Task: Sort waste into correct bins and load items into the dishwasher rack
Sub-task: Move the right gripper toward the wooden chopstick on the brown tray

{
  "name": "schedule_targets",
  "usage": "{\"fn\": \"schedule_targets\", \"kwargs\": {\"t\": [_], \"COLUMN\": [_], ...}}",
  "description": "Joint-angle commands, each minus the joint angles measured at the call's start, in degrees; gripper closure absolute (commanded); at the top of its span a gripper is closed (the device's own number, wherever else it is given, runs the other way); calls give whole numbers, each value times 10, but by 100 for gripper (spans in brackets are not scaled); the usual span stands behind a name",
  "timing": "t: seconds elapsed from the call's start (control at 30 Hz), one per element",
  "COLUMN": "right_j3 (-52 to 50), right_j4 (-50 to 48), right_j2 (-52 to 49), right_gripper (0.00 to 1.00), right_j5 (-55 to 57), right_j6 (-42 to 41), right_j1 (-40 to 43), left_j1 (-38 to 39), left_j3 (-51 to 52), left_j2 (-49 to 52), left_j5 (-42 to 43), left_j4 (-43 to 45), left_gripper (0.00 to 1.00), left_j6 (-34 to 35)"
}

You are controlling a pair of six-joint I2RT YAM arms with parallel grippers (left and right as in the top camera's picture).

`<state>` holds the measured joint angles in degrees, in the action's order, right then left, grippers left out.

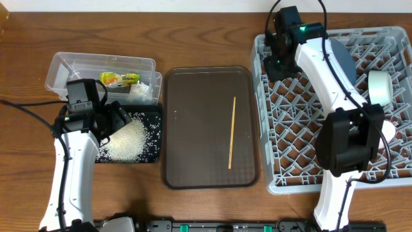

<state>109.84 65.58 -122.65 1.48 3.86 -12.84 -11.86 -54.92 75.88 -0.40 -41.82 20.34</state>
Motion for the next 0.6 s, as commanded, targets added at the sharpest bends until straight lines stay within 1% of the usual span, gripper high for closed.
{"fn": "schedule_targets", "kwargs": {"t": [0.0,0.13,0.2,0.27,0.33,0.43,0.57], "right_j3": [0,0,0,0,-1,-2,-20], "right_j4": [0,-5,-7,0,17,43,48], "right_j2": [11,32,39,39,37,33,33], "right_gripper": [99,99,99,99,99,99,99], "right_j5": [-20,-52,-97,-163,-205,-213,-186], "right_j6": [11,11,19,51,67,67,65], "right_j1": [-15,-22,-25,-30,-36,-45,-54], "left_j1": [-2,-2,-2,-2,-2,-2,-2], "left_j3": [-6,-6,-6,-6,-6,-6,-6], "left_j2": [-3,-3,-3,-3,-3,-3,-3], "left_j5": [-7,-7,-7,-7,-7,-7,-7], "left_j4": [-2,-2,-1,-1,-1,-2,-2], "left_gripper": [9,9,9,9,9,9,9], "left_j6": [1,1,1,1,1,1,1]}}
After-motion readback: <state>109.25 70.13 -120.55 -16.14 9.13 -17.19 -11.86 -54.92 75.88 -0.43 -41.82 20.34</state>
